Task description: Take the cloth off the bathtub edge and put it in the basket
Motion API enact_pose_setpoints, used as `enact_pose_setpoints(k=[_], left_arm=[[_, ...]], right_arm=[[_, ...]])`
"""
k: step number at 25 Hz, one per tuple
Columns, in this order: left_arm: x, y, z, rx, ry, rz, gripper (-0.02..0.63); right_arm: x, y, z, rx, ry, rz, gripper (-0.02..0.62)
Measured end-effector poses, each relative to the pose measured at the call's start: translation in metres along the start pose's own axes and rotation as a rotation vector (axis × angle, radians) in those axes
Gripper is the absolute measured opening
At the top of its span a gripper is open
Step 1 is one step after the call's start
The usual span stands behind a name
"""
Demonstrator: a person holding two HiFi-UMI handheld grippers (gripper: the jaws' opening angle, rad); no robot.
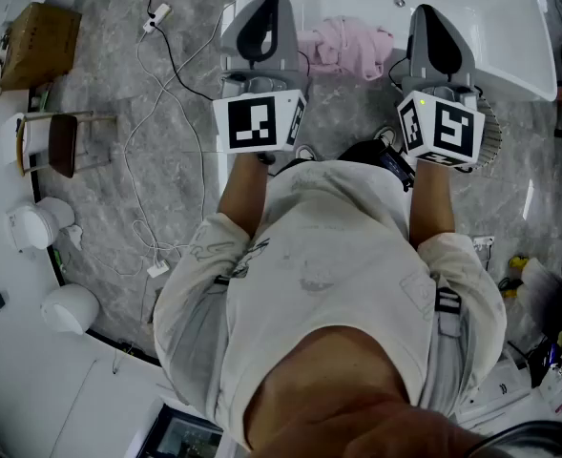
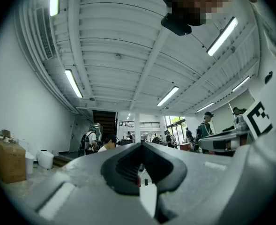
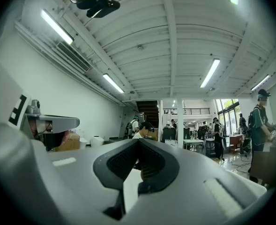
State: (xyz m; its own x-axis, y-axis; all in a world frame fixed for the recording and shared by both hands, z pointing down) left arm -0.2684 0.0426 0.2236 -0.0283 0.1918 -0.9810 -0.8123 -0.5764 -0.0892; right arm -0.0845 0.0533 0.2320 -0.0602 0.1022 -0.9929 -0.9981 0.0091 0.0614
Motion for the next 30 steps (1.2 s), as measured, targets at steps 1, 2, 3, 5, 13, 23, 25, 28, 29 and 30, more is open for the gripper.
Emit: enact_pose_setpoints(k=[1, 2, 3, 5, 13, 23, 25, 28, 29, 30], left_arm=[[0.001, -0.001, -0.002, 0.000, -0.003, 0.002, 0.000], [0.002, -0.002, -0.004, -0.001, -0.006, 0.003, 0.000], [0.003, -0.003, -0.006, -0.002, -0.007, 0.004, 0.000], [0.002, -0.007, -0.010, -0.005, -0.005, 0.005, 0.000], [-0.004, -0.027, -0.032, -0.012, 0.015, 0.009, 0.000], [-0.021, -0.059, -0.092, -0.006, 0.047, 0.019, 0.000], [-0.025, -0.069, -0.110, -0.002, 0.051, 0.023, 0.000], [-0.030, -0.083, -0.137, 0.008, 0.053, 0.023, 0.000], [-0.032, -0.086, -0.146, 0.013, 0.056, 0.023, 0.000], [-0.034, -0.090, -0.155, 0.019, 0.060, 0.023, 0.000]], right_arm=[[0.000, -0.002, -0.001, 0.001, 0.000, -0.002, 0.002], [0.000, -0.004, -0.002, 0.001, 0.001, -0.004, 0.002], [0.000, -0.006, -0.002, 0.001, 0.002, -0.005, 0.002], [-0.002, -0.010, -0.003, 0.000, 0.007, -0.008, 0.002], [-0.012, -0.035, -0.011, 0.001, 0.023, -0.038, 0.002], [-0.032, -0.098, -0.038, 0.001, 0.044, -0.089, 0.002], [-0.038, -0.115, -0.047, 0.008, 0.053, -0.094, 0.002], [-0.046, -0.140, -0.064, 0.023, 0.063, -0.100, 0.003], [-0.048, -0.147, -0.071, 0.032, 0.065, -0.103, 0.003], [-0.049, -0.154, -0.077, 0.043, 0.068, -0.104, 0.002]])
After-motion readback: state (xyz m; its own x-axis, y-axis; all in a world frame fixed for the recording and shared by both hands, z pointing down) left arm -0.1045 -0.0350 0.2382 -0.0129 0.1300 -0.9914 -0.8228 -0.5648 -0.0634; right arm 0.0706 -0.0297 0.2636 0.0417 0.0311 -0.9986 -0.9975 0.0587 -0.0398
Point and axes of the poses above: the fingertips, and each gripper's own axes: z backward along the fingers, y to its left, x out of its top, the point moved 1 cm from there along z, backward along the fingers, and after that the axes turned 12 degrees about -x, right-handed, at the moved point
